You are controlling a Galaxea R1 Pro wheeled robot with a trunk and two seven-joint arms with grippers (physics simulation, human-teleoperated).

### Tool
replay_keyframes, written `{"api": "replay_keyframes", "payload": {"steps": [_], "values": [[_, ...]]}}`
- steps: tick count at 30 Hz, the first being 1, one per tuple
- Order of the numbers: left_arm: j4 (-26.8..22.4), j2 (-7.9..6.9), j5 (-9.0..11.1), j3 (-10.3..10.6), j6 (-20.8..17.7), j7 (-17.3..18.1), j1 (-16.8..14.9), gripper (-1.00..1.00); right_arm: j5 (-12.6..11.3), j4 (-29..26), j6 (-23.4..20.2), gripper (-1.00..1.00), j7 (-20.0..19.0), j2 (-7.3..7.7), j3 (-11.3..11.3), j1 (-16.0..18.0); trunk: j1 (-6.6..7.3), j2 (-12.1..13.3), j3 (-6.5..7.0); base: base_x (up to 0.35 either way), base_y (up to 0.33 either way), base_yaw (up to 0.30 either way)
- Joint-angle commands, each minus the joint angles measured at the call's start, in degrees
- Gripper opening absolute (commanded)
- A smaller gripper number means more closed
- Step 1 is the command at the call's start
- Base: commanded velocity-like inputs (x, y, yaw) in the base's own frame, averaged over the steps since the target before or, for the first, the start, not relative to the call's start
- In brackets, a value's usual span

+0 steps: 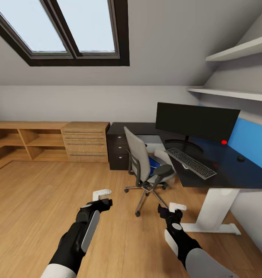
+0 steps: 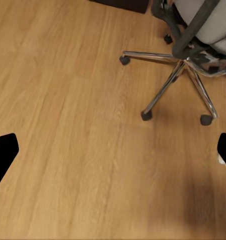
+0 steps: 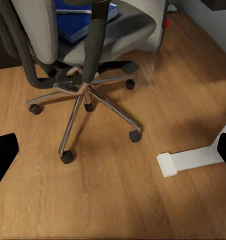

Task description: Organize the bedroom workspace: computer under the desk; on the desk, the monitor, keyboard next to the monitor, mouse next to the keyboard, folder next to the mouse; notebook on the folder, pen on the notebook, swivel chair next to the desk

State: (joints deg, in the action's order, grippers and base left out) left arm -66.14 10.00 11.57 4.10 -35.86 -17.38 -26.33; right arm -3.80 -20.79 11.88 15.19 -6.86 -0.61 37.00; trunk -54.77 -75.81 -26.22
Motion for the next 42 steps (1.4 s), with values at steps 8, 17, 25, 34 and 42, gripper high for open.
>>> {"api": "replay_keyframes", "payload": {"steps": [8, 17, 25, 34, 42], "values": [[-6.34, -1.96, 5.29, -0.11, -3.76, -0.37, -0.29, 1.00, -2.61, 0.21, -4.38, 1.00, -1.04, -0.13, -0.03, 2.11, -1.76, -3.26, -1.51, 0.000, 0.000, 0.000], [-25.46, -3.00, 5.39, 2.73, -6.98, -0.14, 11.42, 1.00, -3.01, -5.93, -19.01, 1.00, 0.10, -0.20, -0.28, 2.09, -3.74, -6.87, -3.12, 0.000, 0.000, 0.000], [-26.52, -3.03, 5.39, 3.82, -7.28, -0.30, 12.57, 1.00, -3.07, -22.41, -23.50, 1.00, 0.22, -0.25, -0.30, -3.63, -5.50, -10.08, -4.56, 0.000, 0.000, 0.000], [-26.44, -3.05, 5.29, 3.73, -7.29, -0.43, 12.62, 1.00, -3.10, -29.57, -26.18, 1.00, 1.52, -0.39, -0.35, -6.87, -7.47, -13.69, -6.18, 0.000, 0.000, 0.000], [-26.18, -3.05, 5.26, 3.67, -7.29, -0.44, 12.62, 1.00, -3.01, -28.90, -24.65, 1.00, 2.58, -0.14, 0.09, -7.00, -9.23, -16.90, -7.61, 0.000, 0.000, 0.000]]}}
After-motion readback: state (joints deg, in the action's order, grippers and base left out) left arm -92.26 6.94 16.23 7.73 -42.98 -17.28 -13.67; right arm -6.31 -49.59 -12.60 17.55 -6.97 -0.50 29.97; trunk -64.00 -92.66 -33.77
